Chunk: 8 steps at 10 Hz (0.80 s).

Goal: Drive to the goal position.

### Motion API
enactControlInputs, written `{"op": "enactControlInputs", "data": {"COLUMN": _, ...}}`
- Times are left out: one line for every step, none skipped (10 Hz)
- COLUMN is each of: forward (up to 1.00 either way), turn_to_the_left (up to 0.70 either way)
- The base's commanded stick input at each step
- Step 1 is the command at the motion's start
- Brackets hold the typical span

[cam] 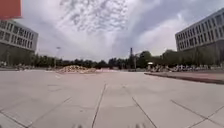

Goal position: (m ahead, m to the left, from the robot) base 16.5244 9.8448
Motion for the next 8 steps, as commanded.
{"op": "enactControlInputs", "data": {"forward": 0.7, "turn_to_the_left": 0.0}}
{"op": "enactControlInputs", "data": {"forward": 0.7, "turn_to_the_left": 0.0}}
{"op": "enactControlInputs", "data": {"forward": 0.7, "turn_to_the_left": 0.0}}
{"op": "enactControlInputs", "data": {"forward": 0.7, "turn_to_the_left": 0.0}}
{"op": "enactControlInputs", "data": {"forward": 0.7, "turn_to_the_left": 0.0}}
{"op": "enactControlInputs", "data": {"forward": 0.7, "turn_to_the_left": 0.0}}
{"op": "enactControlInputs", "data": {"forward": 0.7, "turn_to_the_left": 0.0}}
{"op": "enactControlInputs", "data": {"forward": 0.7, "turn_to_the_left": 0.0}}
